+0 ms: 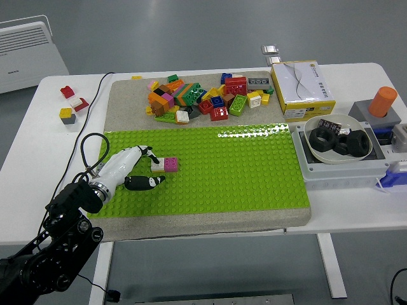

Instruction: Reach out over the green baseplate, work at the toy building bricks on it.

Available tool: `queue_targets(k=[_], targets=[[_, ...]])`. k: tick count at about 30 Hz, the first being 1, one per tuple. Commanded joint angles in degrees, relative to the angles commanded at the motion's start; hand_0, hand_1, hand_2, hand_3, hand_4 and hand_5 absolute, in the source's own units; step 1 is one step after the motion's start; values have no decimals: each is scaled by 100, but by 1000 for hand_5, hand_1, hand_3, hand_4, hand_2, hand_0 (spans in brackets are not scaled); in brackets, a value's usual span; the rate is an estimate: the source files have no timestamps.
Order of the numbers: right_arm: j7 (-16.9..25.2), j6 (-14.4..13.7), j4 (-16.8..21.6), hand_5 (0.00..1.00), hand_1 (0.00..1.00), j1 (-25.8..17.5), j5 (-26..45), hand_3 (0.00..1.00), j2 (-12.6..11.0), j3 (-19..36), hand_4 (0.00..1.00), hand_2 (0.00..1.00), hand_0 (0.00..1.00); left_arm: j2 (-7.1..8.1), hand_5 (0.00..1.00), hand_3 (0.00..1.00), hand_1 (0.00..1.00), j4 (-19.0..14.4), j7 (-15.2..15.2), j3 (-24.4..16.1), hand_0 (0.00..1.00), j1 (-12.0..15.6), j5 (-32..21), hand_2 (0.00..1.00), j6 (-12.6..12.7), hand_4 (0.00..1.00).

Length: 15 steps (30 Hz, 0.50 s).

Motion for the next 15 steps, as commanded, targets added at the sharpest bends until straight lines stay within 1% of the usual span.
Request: queue_targets(k=[9, 15], targets=[[18, 10, 0, 965, 662, 1, -30, 725, 13, 27, 760, 720, 671, -17, 329, 601, 927, 81, -7, -64, 981, -1, 45, 910, 11, 803], [26, 18, 0, 966, 662, -8, -43, 723, 18, 39, 760, 719, 672, -21, 327, 600, 926, 40, -4, -105, 979, 27, 73, 909, 10, 801]])
